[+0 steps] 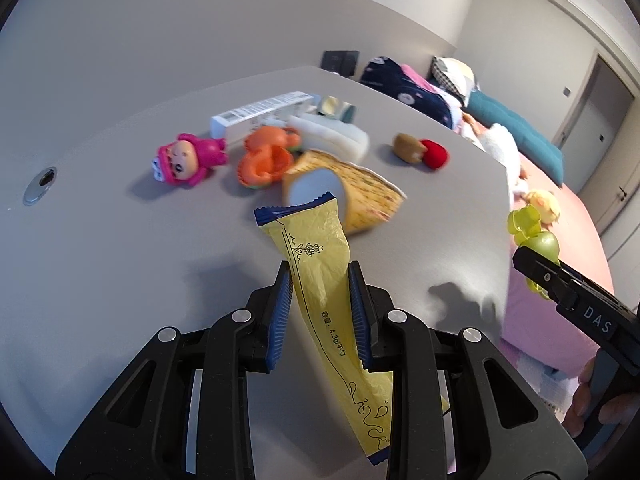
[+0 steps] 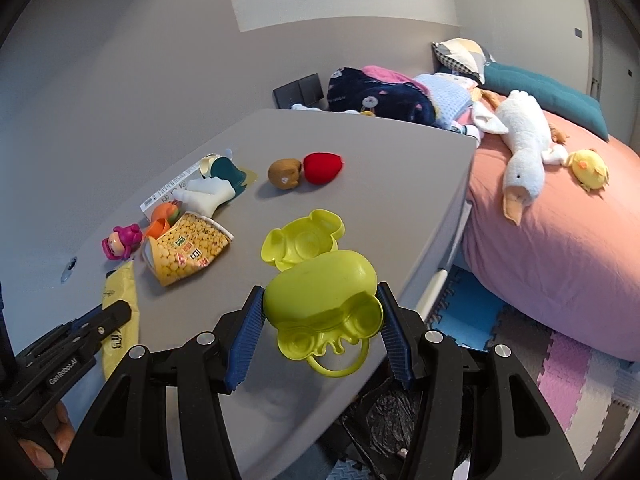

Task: Collect trash
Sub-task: 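Carry wrapper and green toy over the bin and open both tools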

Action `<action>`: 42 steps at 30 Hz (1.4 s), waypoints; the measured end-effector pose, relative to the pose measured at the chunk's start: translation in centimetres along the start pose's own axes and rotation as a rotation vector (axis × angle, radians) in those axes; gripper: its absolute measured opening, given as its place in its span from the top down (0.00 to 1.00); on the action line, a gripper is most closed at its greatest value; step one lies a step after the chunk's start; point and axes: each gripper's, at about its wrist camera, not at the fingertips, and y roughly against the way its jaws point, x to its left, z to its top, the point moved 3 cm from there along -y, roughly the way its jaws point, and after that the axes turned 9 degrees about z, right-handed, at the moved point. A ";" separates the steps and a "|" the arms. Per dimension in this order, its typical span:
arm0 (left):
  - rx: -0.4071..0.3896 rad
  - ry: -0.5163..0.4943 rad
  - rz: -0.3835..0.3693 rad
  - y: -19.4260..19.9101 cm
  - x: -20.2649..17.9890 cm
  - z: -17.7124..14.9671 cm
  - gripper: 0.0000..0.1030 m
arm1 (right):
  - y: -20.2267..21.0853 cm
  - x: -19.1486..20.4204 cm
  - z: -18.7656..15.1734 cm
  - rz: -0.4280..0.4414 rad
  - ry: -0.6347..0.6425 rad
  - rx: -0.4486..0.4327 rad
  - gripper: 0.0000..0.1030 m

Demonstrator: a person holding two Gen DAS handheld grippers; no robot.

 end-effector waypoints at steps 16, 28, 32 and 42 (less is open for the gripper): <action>-0.018 -0.138 -0.084 2.7 -7.5 -1.9 0.73 | 6.7 -4.2 -2.0 -0.073 -0.045 -0.079 0.45; -0.005 -0.241 -0.137 3.1 -12.9 -3.3 0.73 | 9.7 -7.8 -2.9 -0.140 -0.093 -0.116 0.45; 0.004 -0.281 -0.161 3.0 -14.9 -3.8 0.73 | 10.5 -9.1 -3.2 -0.162 -0.117 -0.122 0.45; 0.052 -0.373 -0.196 2.2 -18.8 -5.6 0.73 | 11.7 -12.6 -4.3 -0.212 -0.175 -0.124 0.45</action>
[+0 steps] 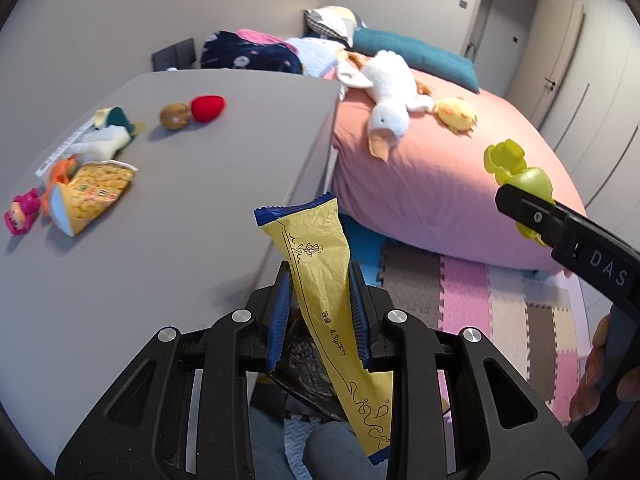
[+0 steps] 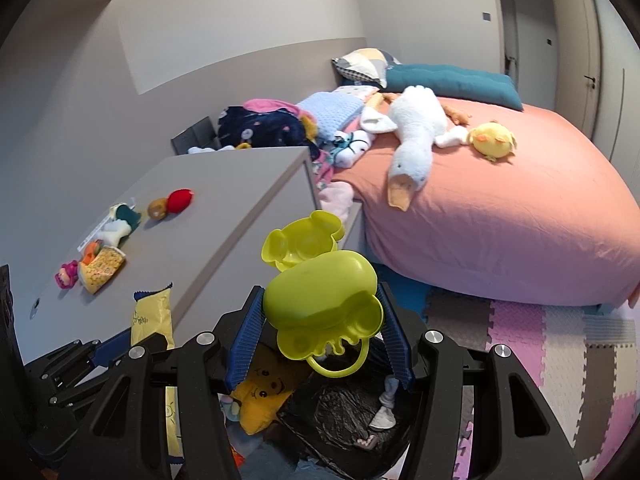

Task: Collect trash
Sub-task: 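Carry wrapper and green toy over the bin and open both tools, then move both tools back over the table toward the remaining items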

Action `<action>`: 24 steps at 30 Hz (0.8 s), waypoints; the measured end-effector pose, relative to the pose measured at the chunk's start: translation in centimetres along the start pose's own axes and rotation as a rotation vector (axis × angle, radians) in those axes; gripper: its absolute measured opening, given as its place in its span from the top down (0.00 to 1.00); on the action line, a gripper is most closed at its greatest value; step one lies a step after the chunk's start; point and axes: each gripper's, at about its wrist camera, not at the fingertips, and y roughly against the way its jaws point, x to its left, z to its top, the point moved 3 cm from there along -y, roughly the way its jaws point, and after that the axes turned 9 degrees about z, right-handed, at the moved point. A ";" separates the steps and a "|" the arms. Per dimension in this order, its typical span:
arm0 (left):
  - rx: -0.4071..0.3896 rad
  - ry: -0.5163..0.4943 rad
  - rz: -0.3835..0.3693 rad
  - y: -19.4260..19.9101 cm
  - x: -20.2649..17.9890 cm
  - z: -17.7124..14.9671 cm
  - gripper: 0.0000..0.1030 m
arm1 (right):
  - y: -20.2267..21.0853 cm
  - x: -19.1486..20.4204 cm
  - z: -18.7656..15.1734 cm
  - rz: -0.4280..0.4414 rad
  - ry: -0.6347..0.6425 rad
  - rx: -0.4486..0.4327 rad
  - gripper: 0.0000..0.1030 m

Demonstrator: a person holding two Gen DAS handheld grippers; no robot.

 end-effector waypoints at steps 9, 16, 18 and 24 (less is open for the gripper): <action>0.108 -0.086 -0.037 -3.0 -2.6 -1.2 0.36 | -1.3 -2.6 -1.1 -0.047 -0.043 0.049 0.34; 0.070 -0.088 0.000 -2.8 -1.9 -1.3 0.09 | -1.5 -2.7 -1.5 -0.113 -0.025 0.043 0.24; 0.067 -0.086 0.004 -2.6 -1.6 -1.2 0.09 | -1.6 -2.5 -1.5 -0.111 -0.020 0.044 0.23; 0.054 -0.079 0.011 -2.1 -0.7 -0.9 0.09 | -1.4 -1.6 -1.2 -0.058 -0.003 0.020 0.19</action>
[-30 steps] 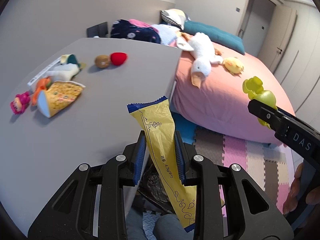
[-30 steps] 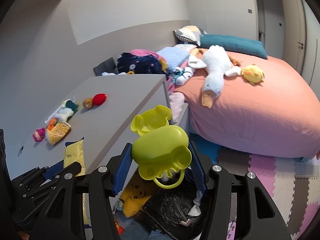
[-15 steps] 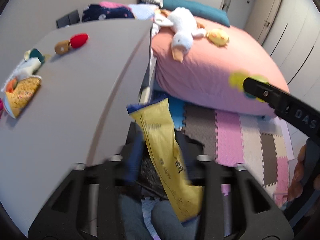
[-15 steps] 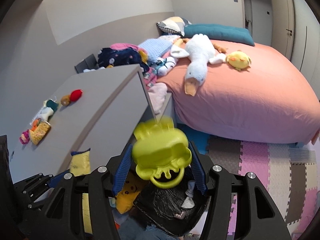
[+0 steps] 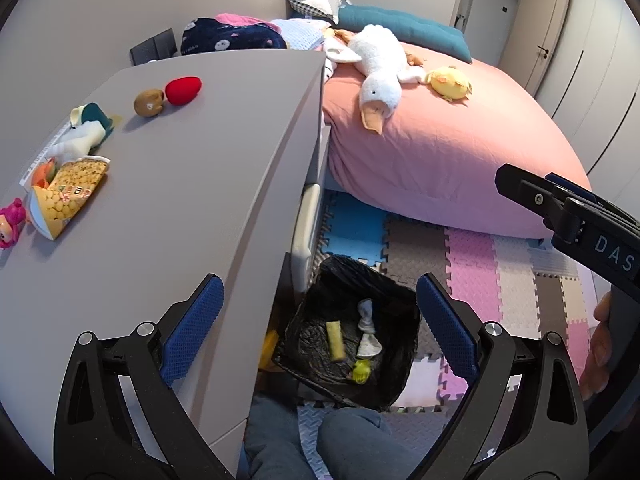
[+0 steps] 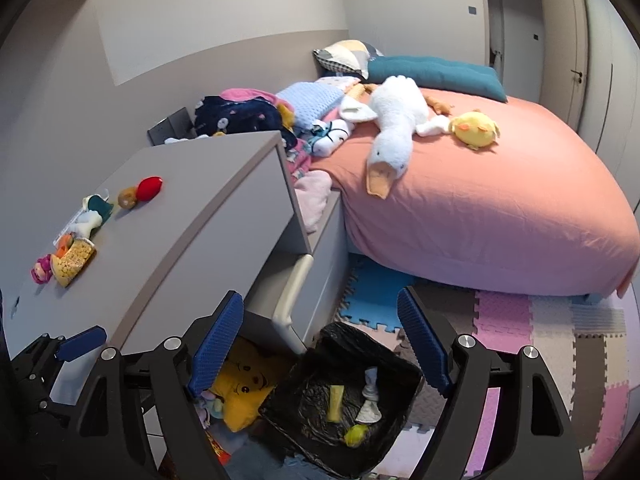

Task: Collect trash
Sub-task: 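Move both tools back over the table toward the remaining items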

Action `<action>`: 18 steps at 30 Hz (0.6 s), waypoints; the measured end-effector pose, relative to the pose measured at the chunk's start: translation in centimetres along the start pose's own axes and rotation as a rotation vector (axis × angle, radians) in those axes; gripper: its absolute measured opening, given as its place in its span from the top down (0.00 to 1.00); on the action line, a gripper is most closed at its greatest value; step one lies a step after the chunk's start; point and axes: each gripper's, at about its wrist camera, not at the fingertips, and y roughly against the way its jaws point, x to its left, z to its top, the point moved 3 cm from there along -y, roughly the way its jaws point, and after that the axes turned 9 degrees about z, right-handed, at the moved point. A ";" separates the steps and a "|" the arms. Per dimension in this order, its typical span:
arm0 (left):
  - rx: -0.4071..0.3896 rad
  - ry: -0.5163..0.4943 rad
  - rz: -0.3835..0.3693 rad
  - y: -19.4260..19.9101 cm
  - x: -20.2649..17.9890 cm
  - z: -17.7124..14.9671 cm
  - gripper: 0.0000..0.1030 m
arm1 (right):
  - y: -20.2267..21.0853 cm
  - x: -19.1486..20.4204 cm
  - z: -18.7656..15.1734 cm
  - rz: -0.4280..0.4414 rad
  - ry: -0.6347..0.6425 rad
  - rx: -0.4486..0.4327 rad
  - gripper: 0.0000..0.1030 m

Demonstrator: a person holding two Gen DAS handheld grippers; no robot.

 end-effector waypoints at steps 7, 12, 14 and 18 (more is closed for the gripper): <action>-0.013 0.027 0.009 0.8 1.8 0.1 0.09 | -0.5 1.7 0.2 0.029 0.020 0.007 0.18; -0.032 0.041 0.037 1.6 3.5 0.4 0.09 | -0.9 3.4 0.4 0.070 0.039 0.002 0.18; -0.038 0.051 0.048 1.9 4.5 0.4 0.09 | -1.1 4.1 0.4 0.078 0.042 -0.006 0.18; -0.047 0.079 0.075 2.3 6.9 0.4 0.09 | -1.9 5.5 0.8 0.106 0.026 0.003 0.18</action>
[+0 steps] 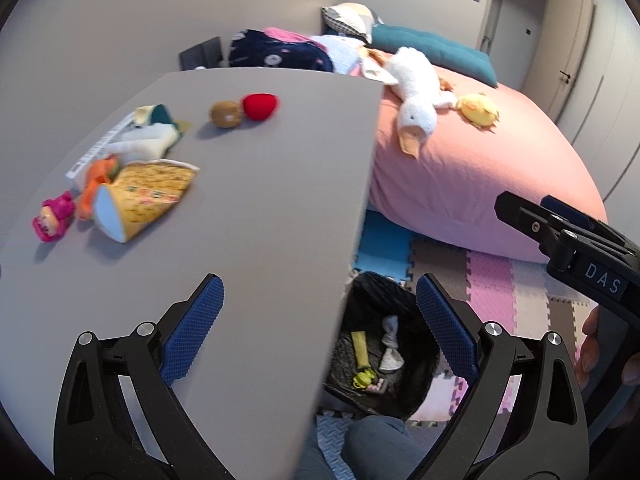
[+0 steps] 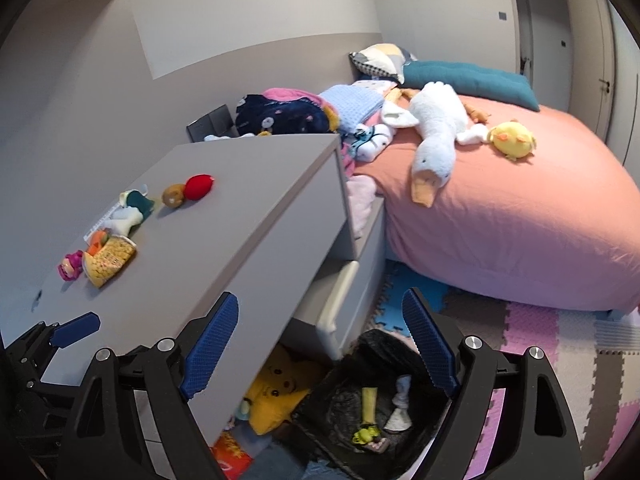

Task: Collect trash
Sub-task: 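Move both tools back over the table toward the remaining items, then grasp the yellow chip bag with the right tool while the left tool grasps the pink doll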

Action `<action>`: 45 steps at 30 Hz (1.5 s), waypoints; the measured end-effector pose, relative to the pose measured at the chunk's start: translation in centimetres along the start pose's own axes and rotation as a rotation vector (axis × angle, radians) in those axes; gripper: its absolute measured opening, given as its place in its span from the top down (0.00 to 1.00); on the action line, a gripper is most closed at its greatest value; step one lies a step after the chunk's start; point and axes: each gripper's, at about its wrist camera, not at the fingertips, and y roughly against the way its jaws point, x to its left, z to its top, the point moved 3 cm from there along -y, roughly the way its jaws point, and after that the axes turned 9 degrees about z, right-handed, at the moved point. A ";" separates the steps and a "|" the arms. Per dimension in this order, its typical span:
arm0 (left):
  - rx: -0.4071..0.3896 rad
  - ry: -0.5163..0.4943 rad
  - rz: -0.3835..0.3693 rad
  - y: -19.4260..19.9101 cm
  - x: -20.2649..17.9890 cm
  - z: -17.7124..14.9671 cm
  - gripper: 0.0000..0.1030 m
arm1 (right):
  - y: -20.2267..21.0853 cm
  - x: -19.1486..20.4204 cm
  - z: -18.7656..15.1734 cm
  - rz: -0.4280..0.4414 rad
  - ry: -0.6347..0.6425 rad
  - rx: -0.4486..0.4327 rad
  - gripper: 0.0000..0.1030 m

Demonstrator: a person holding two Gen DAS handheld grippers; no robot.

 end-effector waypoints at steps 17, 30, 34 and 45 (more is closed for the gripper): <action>-0.018 0.141 0.144 0.4 12.0 -0.2 0.09 | -4.4 9.3 0.4 0.112 0.158 0.067 0.18; -0.012 0.233 0.227 0.2 20.0 -0.7 0.09 | -6.9 17.5 0.6 0.245 0.288 0.093 0.18; -0.002 0.263 0.238 -0.4 22.2 -0.7 0.09 | -7.8 20.2 0.5 0.274 0.353 0.106 0.18; 0.028 0.254 0.253 -4.0 25.5 0.0 0.09 | -11.1 25.5 -0.1 0.305 0.502 0.166 0.18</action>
